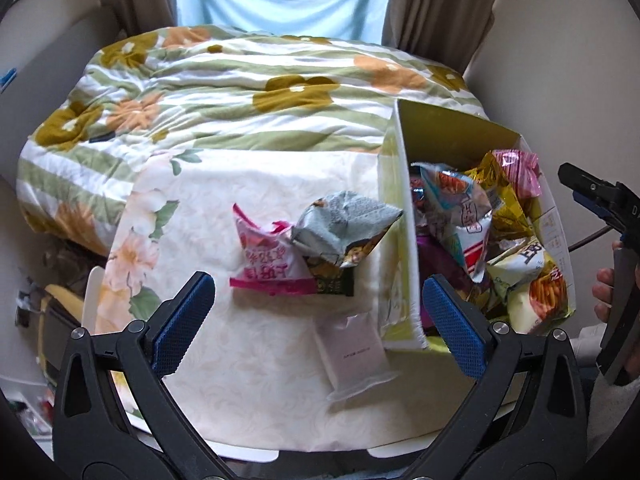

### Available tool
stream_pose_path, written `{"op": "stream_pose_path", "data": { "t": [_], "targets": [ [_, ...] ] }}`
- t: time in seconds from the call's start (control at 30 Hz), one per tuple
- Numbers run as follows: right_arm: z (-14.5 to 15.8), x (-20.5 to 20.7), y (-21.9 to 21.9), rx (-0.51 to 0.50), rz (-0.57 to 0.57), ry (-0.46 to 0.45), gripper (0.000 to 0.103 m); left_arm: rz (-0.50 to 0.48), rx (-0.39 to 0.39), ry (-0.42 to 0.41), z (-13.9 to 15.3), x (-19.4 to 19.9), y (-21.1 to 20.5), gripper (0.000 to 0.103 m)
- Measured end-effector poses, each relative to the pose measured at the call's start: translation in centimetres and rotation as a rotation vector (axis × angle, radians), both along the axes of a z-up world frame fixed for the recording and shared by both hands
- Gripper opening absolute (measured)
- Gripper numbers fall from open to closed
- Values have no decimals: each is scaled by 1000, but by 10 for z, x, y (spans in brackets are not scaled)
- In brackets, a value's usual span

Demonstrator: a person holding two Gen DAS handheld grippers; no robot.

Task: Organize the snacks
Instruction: 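Move both open tools back over the table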

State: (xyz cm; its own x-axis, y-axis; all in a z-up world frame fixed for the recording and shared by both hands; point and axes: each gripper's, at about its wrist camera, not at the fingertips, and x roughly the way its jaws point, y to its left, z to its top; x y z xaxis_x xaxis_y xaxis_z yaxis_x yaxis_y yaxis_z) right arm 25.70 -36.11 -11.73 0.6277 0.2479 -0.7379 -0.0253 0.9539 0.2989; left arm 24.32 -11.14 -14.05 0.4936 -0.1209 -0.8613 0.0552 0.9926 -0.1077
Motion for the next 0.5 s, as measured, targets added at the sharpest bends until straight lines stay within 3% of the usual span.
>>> {"op": "stream_pose_path", "data": {
  "t": [0.23,0.5],
  "targets": [
    [9,-23,15,-48,51,-21,103,27,7,13,-5,-23,25,103],
    [26,-48,43,-7,110,-36,103,39,13,-22,13,-42,44,103]
  ]
}}
